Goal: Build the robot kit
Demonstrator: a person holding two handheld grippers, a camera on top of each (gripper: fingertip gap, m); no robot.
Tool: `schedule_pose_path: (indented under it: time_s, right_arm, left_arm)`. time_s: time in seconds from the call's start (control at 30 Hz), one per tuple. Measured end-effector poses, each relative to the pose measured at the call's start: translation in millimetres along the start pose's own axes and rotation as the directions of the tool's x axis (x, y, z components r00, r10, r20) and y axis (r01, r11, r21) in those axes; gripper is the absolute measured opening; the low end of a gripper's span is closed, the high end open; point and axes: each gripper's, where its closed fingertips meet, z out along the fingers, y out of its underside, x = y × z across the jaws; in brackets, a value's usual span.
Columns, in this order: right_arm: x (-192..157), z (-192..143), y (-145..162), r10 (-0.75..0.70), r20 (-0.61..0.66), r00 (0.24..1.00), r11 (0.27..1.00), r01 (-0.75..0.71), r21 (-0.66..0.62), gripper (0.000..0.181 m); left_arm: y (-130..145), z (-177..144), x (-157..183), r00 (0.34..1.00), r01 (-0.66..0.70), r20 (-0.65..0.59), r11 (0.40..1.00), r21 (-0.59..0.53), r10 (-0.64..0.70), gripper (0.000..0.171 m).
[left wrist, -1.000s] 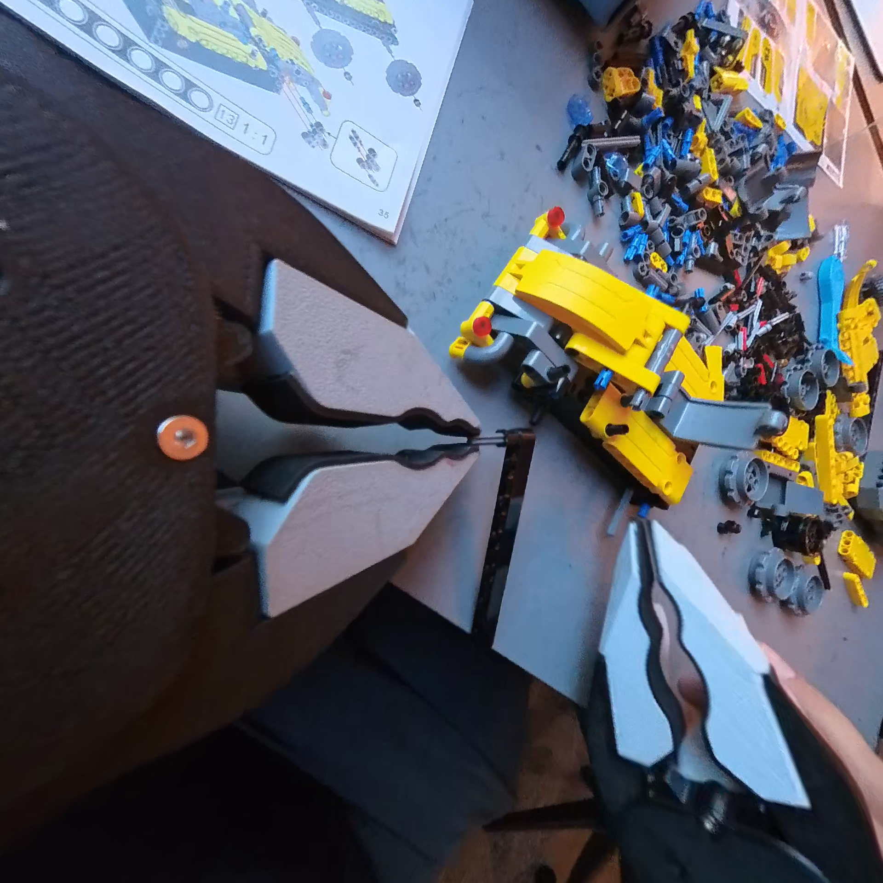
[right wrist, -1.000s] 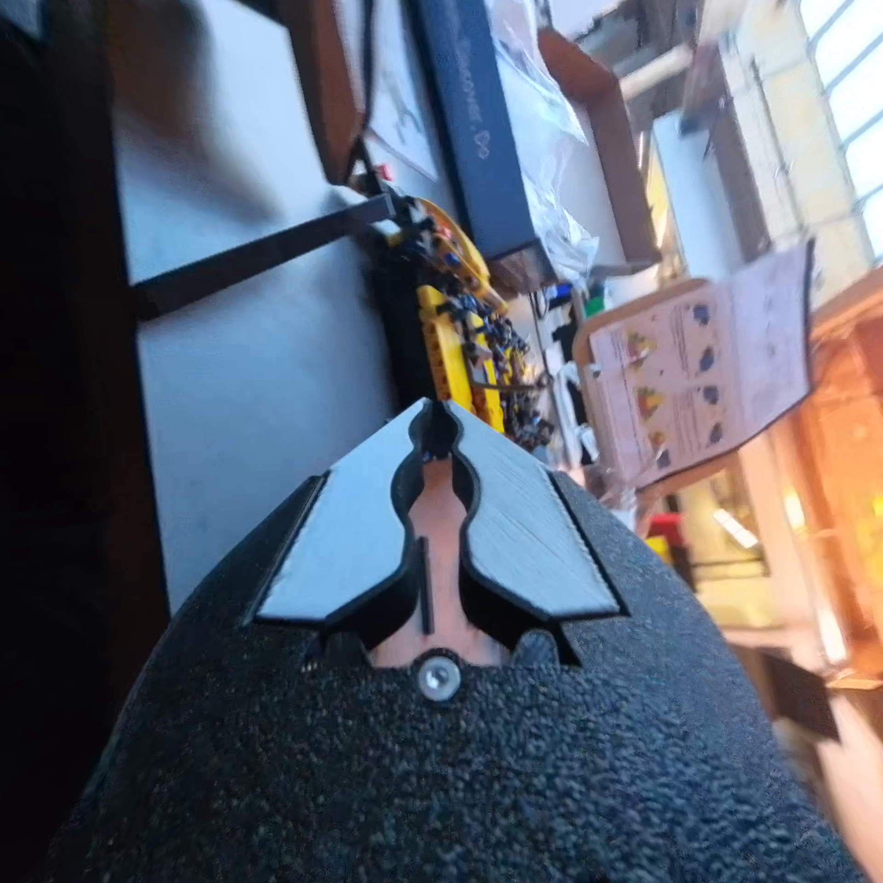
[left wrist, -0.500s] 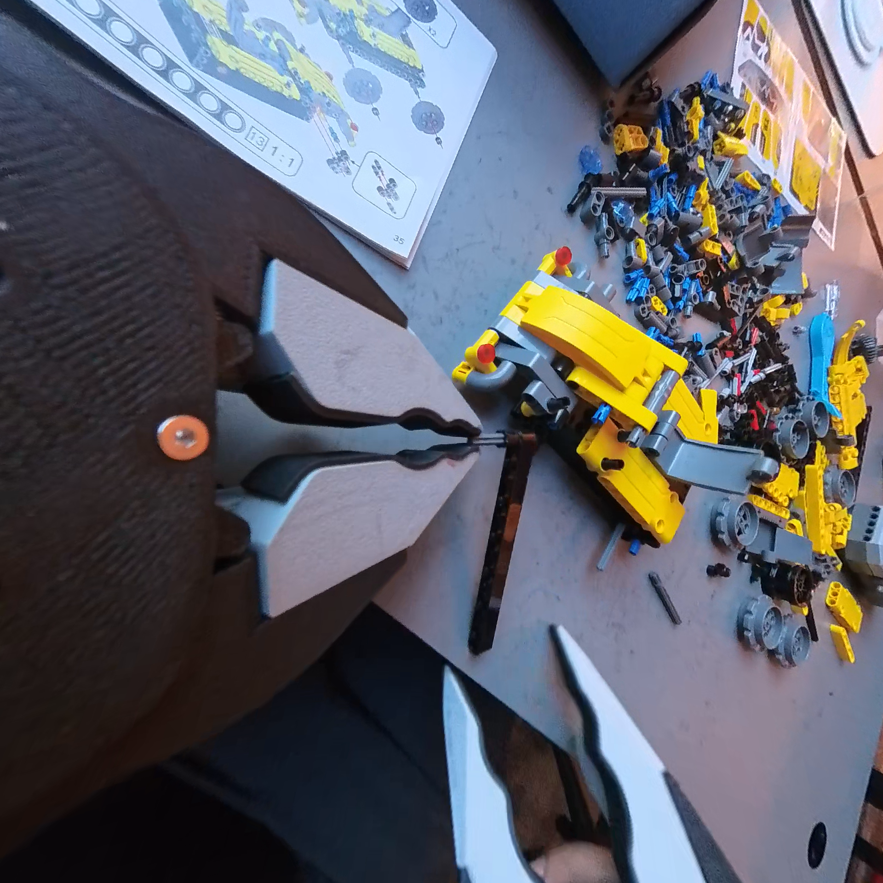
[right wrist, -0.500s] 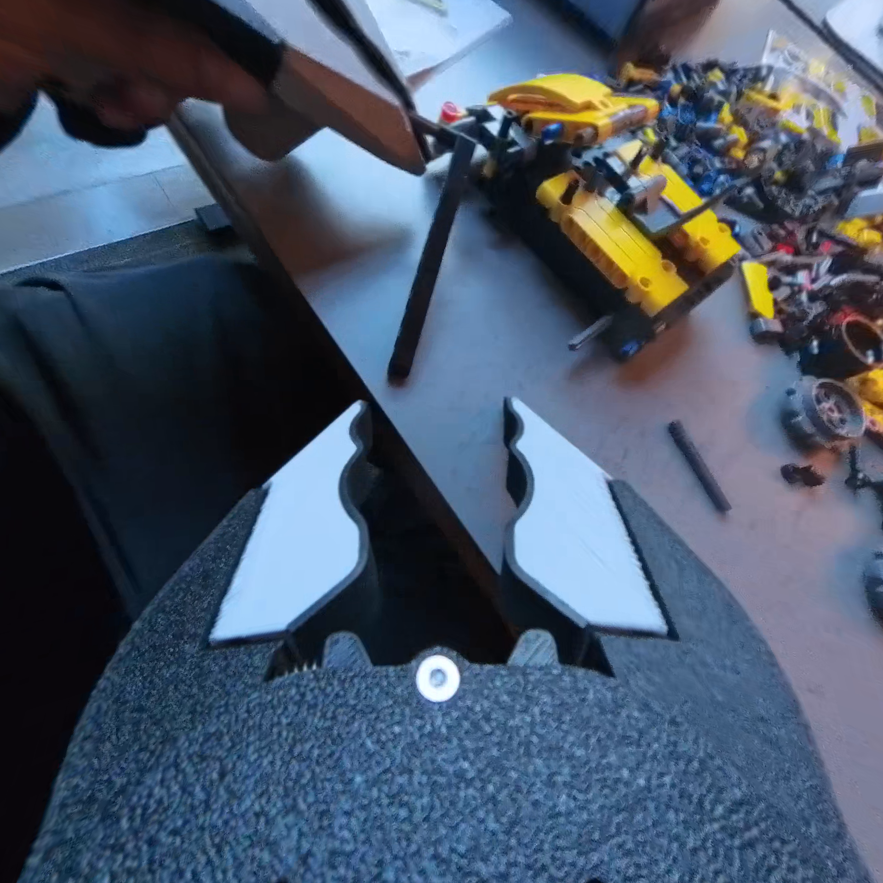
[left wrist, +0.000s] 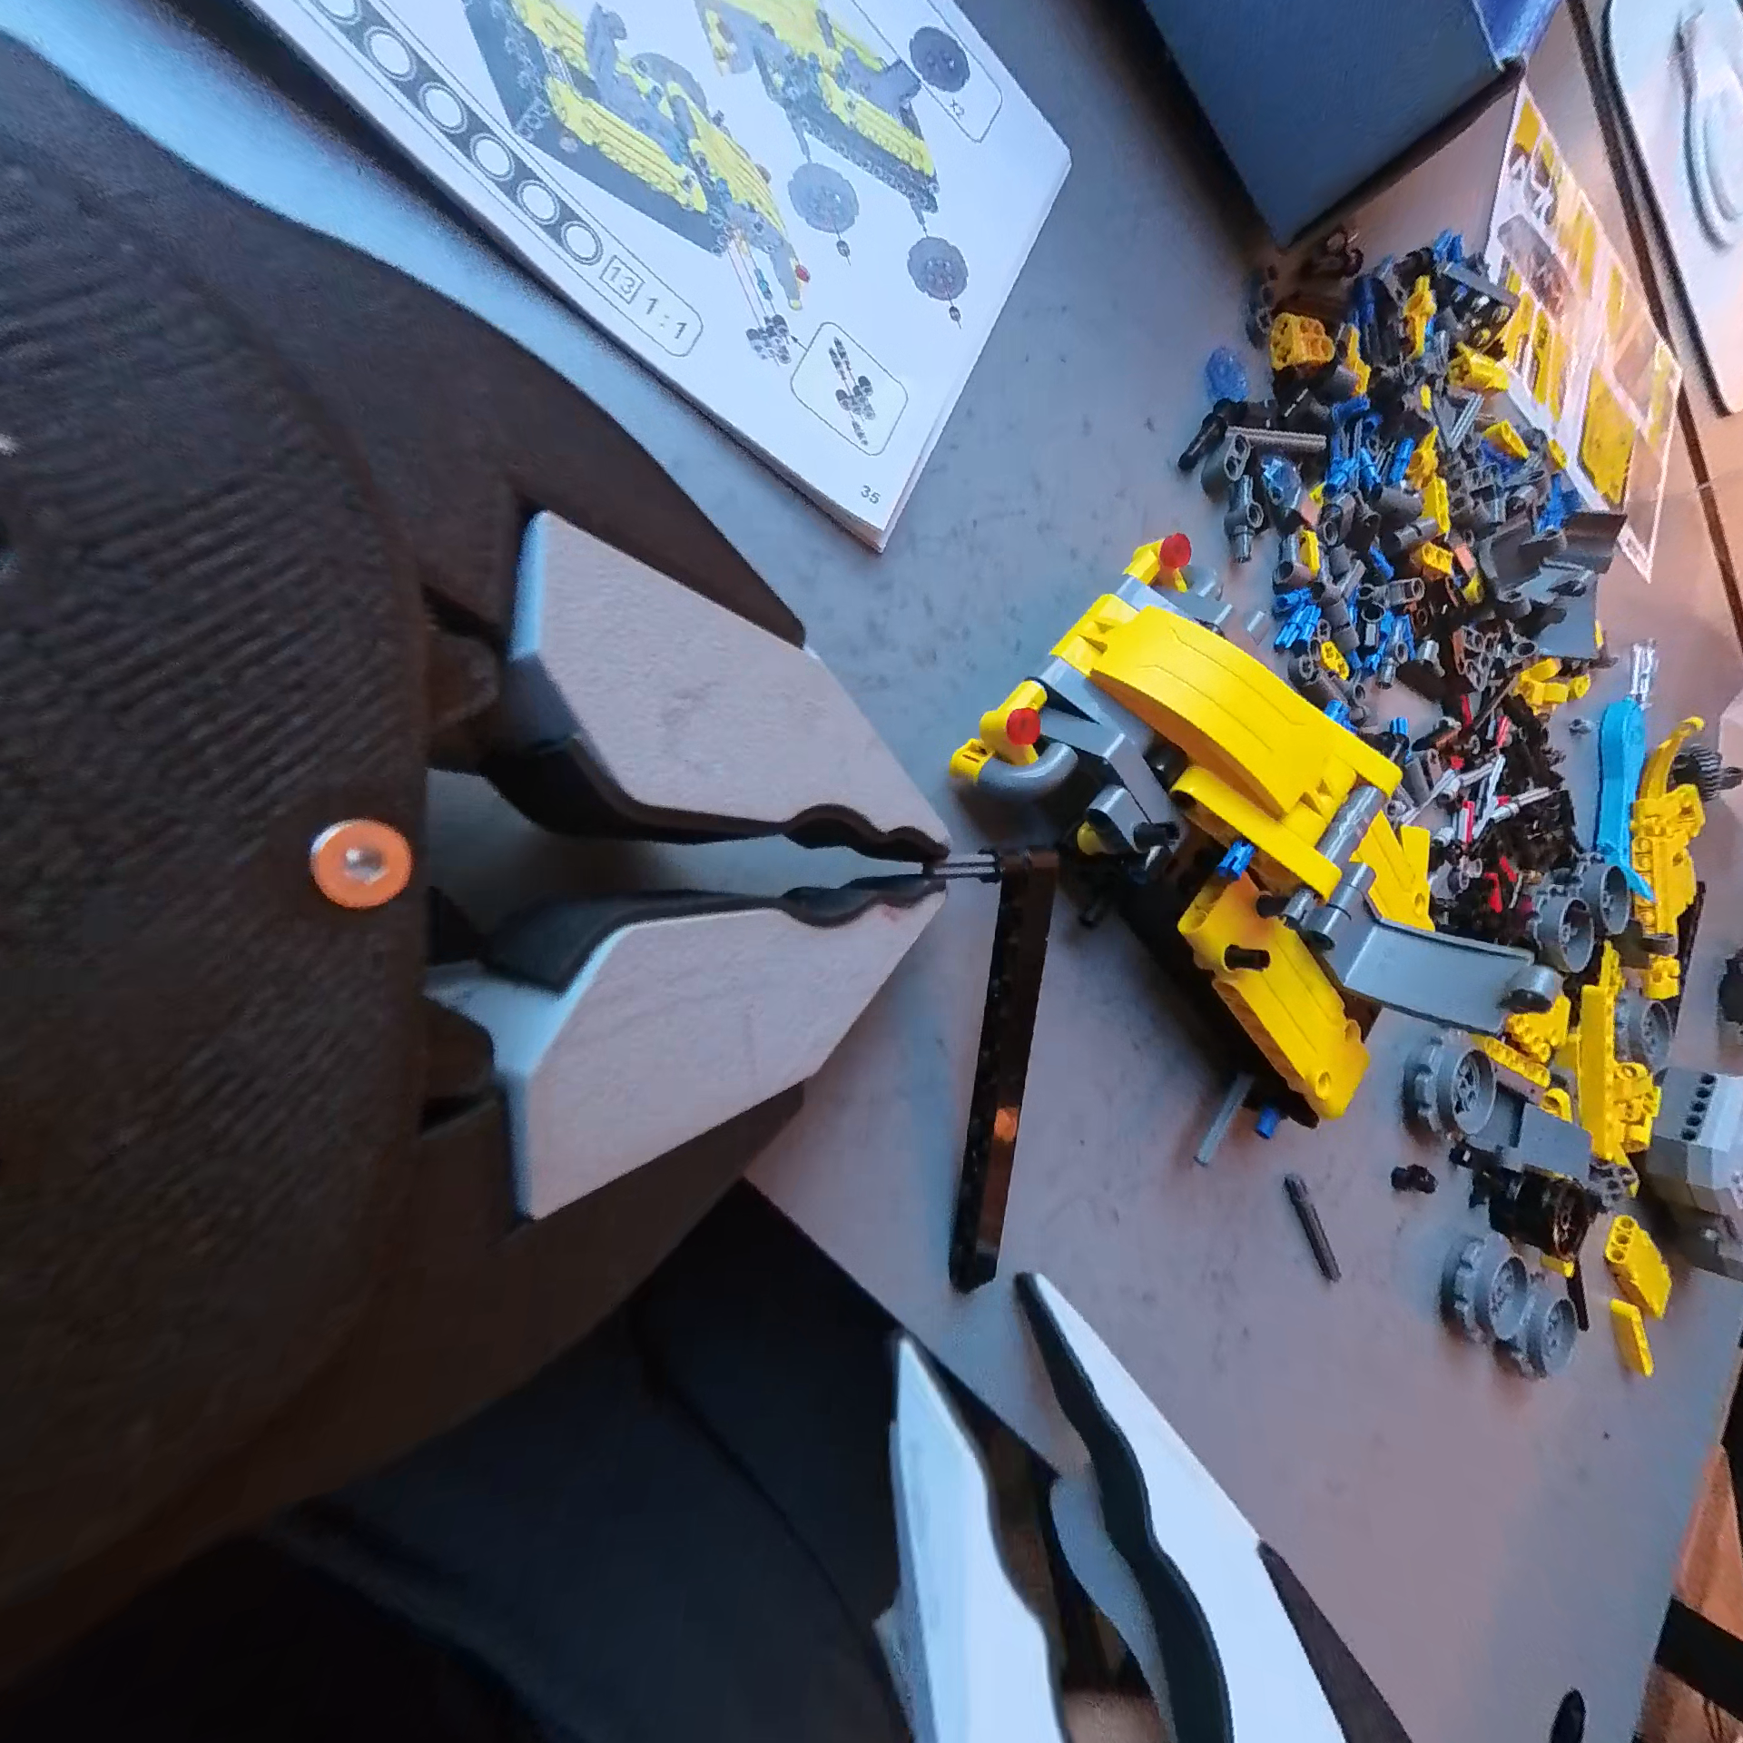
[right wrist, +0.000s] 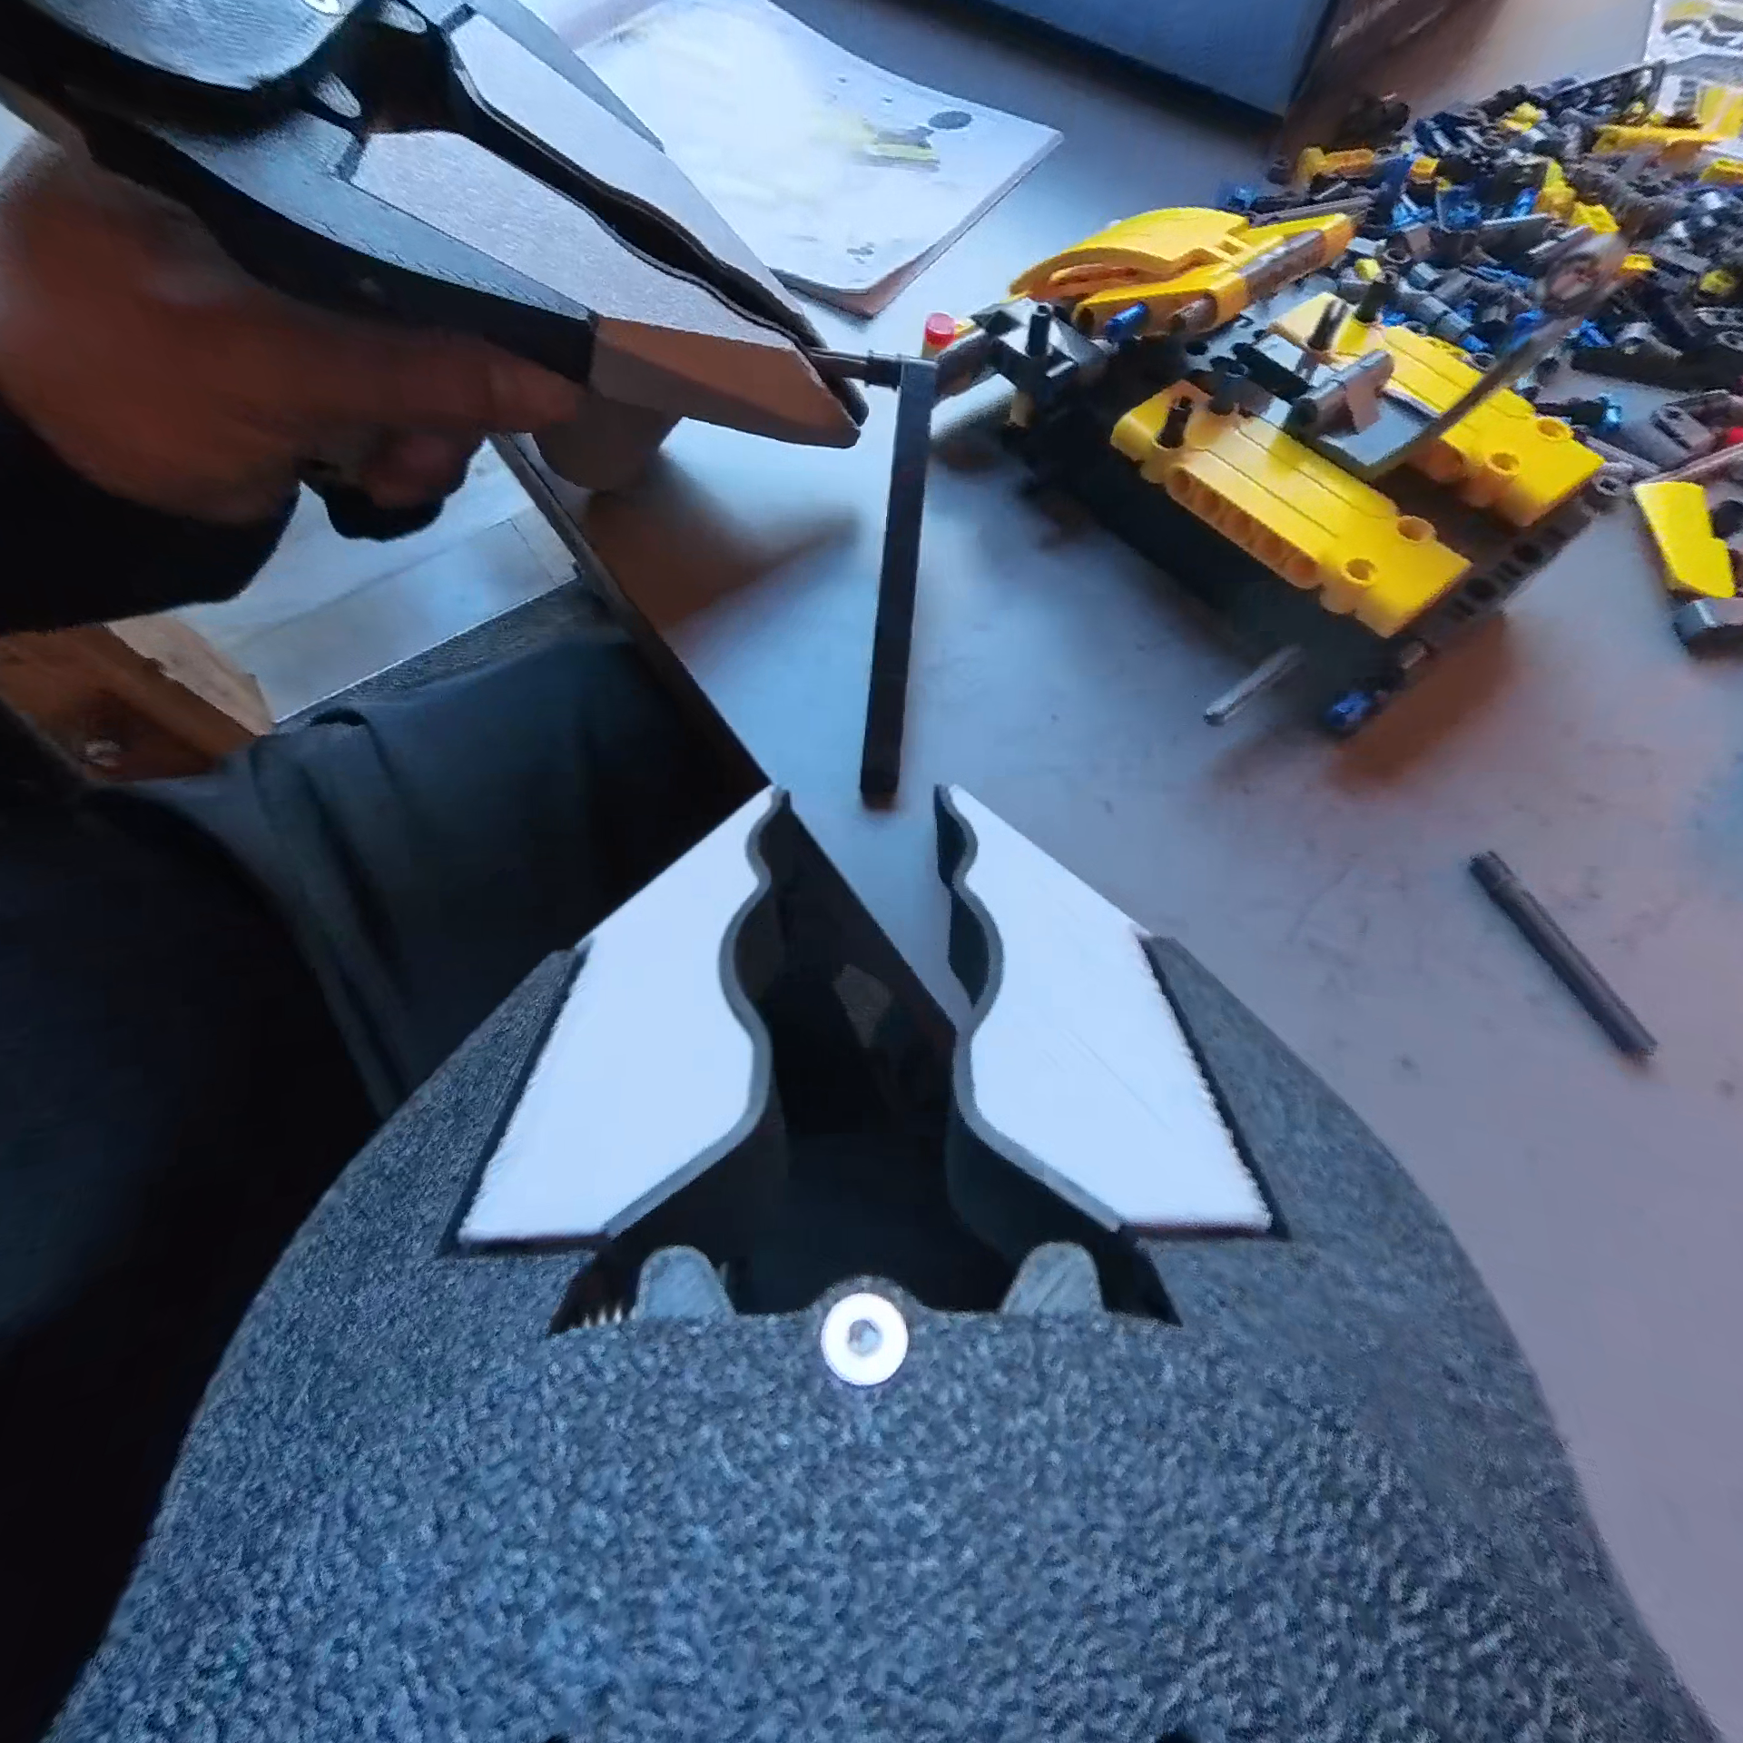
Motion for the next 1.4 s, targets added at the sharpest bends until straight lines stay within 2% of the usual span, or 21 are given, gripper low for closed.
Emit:
schedule_pose_path:
  time_s: [0.1, 0.2, 0.53, 0.67, 0.9, 1.07, 1.2, 1.33, 1.4]
  right_arm:
    - [0, 4, -2, -0.019, -0.017, 1.0, 1.0, 0.019, 0.004, 0.023]
    - [6, 4, -2, -0.009, -0.043, 0.999, 1.0, 0.009, 0.003, 0.008]
    - [16, -3, 3, 0.002, 0.004, 1.0, 0.997, -0.002, -0.082, 0.007]
    - [28, -8, 1, -0.062, 0.011, 0.998, 0.987, 0.063, -0.145, 0.007]
    - [44, -10, 1, -0.094, 0.094, 0.991, 0.981, 0.109, -0.161, 0.007]
    - [48, -9, 8, -0.187, 0.126, 0.974, 0.961, 0.208, -0.183, 0.007]
    - [57, -8, 7, -0.165, 0.159, 0.973, 0.963, 0.194, -0.189, 0.007]
    - [62, -9, 4, -0.198, 0.197, 0.96, 0.956, 0.233, -0.179, 0.007]
    - [61, -8, 4, -0.203, 0.221, 0.954, 0.955, 0.243, -0.169, 0.007]
  left_arm:
    - [0, -1, 0, 1.0, -0.005, 0.011, 1.0, 0.007, 0.005, 0.0]
    - [0, -1, 1, 1.0, -0.018, 0.016, 1.0, 0.009, 0.017, 0.0]
    - [-2, -9, 18, 0.997, 0.016, -0.07, 0.997, 0.075, -0.011, 0.0]
    - [-3, -8, 27, 0.993, 0.015, -0.114, 0.997, 0.08, -0.006, 0.001]
    - [-3, -14, 33, 0.968, 0.07, -0.244, 0.995, 0.066, -0.051, 0.009]
    - [0, -22, 26, 0.966, 0.077, -0.254, 0.994, 0.08, -0.054, 0.01]
    - [1, -26, 21, 0.96, 0.105, -0.269, 0.991, 0.086, -0.079, 0.011]
    - [8, -40, 22, 0.964, 0.051, -0.266, 0.993, 0.108, -0.02, 0.012]
    - [7, -51, 23, 0.963, 0.03, -0.269, 0.988, 0.153, 0.013, 0.015]
